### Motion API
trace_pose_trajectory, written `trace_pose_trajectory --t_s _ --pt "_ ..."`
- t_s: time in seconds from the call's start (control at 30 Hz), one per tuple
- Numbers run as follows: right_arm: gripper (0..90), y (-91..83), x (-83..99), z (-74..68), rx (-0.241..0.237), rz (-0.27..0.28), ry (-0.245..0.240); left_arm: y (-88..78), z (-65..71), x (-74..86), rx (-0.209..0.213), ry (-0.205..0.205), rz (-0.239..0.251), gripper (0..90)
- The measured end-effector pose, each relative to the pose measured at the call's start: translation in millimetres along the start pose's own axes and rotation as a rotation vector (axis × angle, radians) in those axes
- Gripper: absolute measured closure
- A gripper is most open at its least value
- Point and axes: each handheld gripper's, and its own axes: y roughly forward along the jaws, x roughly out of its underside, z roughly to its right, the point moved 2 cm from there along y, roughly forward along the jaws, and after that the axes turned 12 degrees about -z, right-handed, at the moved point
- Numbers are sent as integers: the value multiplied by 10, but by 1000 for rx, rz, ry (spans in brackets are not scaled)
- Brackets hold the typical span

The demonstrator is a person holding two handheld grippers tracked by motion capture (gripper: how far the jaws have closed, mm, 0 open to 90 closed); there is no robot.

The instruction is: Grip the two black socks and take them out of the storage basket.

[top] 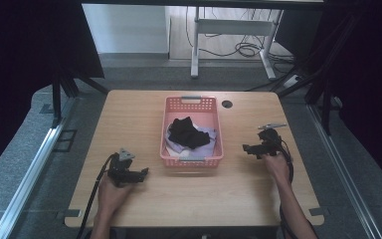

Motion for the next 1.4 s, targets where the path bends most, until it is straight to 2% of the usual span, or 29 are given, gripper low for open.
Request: trace_pose_trajectory --t_s 0.2,0.4,0.6,0.9,1.4 --pt "0 -50 -17 -10 4 19 -11 0 0 0 0 0 0 120" --pt "0 -6 -28 -92 -7 -5 -50 0 0 0 0 0 0 120" --pt "0 -5 -39 -135 -10 -21 -65 0 0 0 0 0 0 120" --pt "0 -48 -68 -167 -36 4 -71 1 0 0 0 0 0 120" --pt "0 -203 -186 -290 -94 58 -123 0 -1 0 1 1 -1 120"
